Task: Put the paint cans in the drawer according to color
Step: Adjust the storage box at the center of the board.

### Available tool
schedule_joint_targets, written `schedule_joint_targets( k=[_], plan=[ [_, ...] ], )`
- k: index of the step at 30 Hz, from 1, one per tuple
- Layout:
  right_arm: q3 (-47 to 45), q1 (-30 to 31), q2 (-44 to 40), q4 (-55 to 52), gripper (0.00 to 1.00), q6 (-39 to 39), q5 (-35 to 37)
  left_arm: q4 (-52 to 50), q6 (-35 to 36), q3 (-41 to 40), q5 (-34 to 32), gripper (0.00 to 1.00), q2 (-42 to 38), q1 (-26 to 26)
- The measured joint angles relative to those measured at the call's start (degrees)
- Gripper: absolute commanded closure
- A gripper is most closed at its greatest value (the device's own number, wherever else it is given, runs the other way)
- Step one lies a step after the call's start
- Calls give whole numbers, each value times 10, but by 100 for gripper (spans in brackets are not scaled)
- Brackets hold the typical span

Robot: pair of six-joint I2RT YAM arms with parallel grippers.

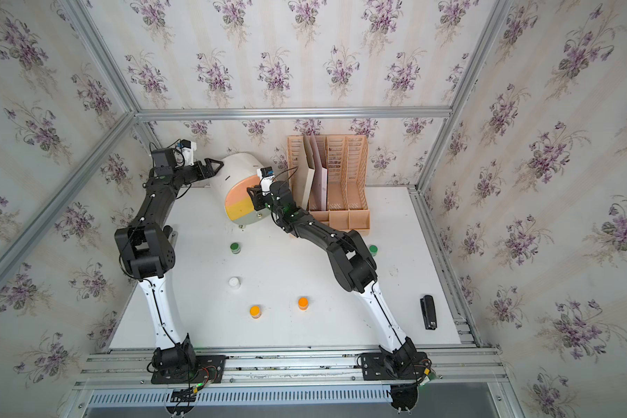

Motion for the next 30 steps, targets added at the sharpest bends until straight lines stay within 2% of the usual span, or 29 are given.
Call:
schedule_joint_targets(
  k=[2, 6, 11, 30],
  plan=[
    [7, 0, 6, 0, 63, 0, 2, 5, 0, 5, 3, 1, 6, 0],
    [20, 1, 18, -1, 73, 1, 13, 12, -1, 8, 8, 1, 10, 0],
    [24, 1, 20, -2, 79, 4, 11, 24, -1, -4, 17, 1, 7, 0],
    [-3, 17, -2, -13, 82, 15, 0, 127, -9, -210, 24, 1, -109, 12]
  ],
)
